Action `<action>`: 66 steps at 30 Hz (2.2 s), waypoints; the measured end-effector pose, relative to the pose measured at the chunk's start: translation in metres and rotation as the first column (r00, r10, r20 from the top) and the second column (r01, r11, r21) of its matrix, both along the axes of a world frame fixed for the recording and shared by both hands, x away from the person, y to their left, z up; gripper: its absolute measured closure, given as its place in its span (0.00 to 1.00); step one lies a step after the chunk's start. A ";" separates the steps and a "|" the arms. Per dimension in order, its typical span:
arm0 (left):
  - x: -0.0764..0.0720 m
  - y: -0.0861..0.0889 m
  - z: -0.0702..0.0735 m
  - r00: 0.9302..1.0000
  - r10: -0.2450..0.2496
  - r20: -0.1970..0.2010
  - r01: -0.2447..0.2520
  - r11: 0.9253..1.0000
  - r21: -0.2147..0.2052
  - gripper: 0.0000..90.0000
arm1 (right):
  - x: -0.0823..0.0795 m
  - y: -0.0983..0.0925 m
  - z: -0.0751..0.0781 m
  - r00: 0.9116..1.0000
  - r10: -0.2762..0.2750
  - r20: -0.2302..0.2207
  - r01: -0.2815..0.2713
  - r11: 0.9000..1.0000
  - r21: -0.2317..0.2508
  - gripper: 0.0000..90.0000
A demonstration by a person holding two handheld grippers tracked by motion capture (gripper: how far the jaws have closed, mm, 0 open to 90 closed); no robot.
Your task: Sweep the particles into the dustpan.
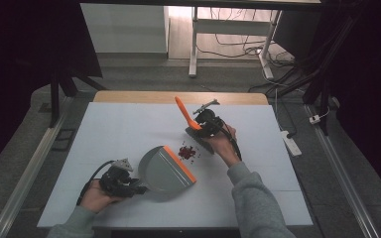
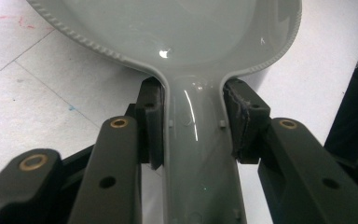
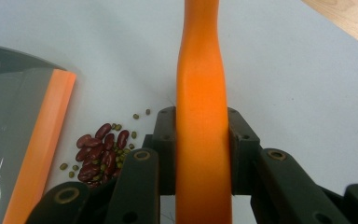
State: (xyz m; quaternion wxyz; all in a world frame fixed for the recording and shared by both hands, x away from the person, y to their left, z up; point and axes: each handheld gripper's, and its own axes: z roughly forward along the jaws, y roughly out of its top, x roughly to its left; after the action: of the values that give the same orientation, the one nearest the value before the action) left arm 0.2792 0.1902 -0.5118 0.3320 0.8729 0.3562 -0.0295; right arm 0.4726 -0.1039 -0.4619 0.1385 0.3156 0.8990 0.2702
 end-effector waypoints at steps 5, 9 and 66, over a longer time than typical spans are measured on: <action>0.001 -0.001 -0.001 1.000 -0.006 -0.015 0.006 1.000 -0.001 0.68 | 0.002 0.001 -0.003 1.000 -0.003 -0.007 0.003 1.000 -0.012 0.78; 0.003 -0.002 -0.003 1.000 -0.006 -0.029 0.005 1.000 -0.006 0.68 | 0.004 0.003 -0.006 1.000 -0.004 -0.021 0.004 1.000 -0.006 0.78; 0.003 -0.004 -0.004 0.999 -0.001 -0.038 0.001 1.000 -0.010 0.68 | -0.042 0.049 -0.011 0.981 0.186 -0.048 -0.189 0.980 -0.066 0.78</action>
State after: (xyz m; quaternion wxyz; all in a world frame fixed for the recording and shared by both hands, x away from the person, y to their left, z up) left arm 0.2825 0.1863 -0.5160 0.3297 0.8708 0.3617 -0.0480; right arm 0.4304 -0.0544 -0.4732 0.1050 0.2297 0.9364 0.2436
